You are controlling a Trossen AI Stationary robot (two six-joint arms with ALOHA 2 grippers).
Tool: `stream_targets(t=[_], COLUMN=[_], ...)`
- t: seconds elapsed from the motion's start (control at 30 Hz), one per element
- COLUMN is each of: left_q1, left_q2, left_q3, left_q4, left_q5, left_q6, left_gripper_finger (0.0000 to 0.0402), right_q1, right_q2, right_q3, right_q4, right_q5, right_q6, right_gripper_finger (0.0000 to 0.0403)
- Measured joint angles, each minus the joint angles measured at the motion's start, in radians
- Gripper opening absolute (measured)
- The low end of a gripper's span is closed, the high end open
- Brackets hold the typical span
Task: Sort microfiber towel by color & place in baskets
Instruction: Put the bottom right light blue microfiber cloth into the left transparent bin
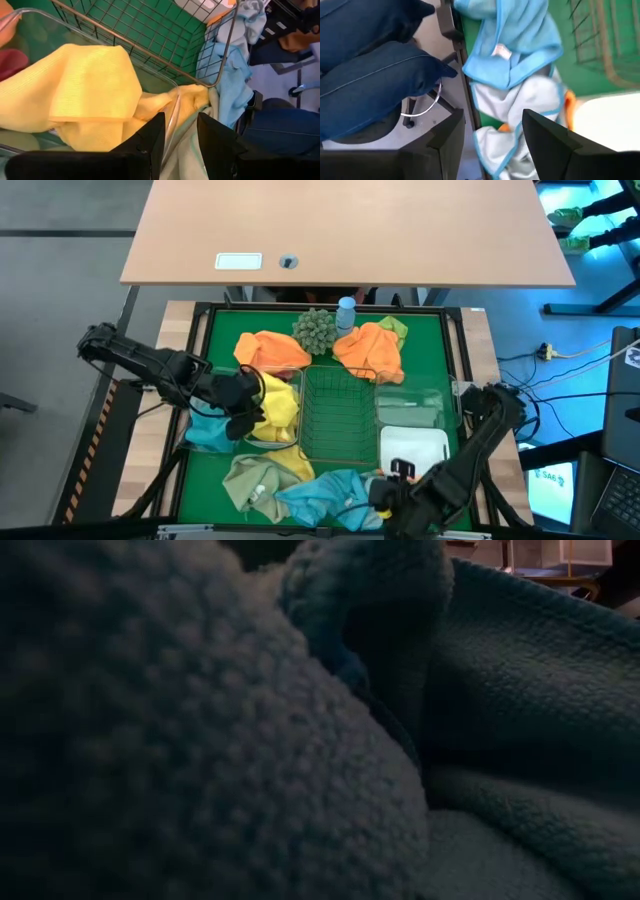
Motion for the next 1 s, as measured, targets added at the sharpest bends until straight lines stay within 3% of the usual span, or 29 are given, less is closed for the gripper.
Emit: stream_targets(t=[0.23, 1.0], left_q1=[-0.042, -0.109], left_q2=[0.000, 0.000], left_q3=[0.000, 0.000], left_q4=[0.003, 0.069], left_q5=[-0.046, -0.125], left_q6=[-0.001, -0.001], left_gripper_finger=[0.0108, 0.0108], right_q1=[0.052, 0.118], right_q2=[0.076, 0.228], right_q3=[0.000, 0.000], right_q4=[-0.001, -0.209], right_q5=[-0.001, -0.007], right_q6=[0.153, 0.321], right_gripper_finger=[0.0198, 0.0198])
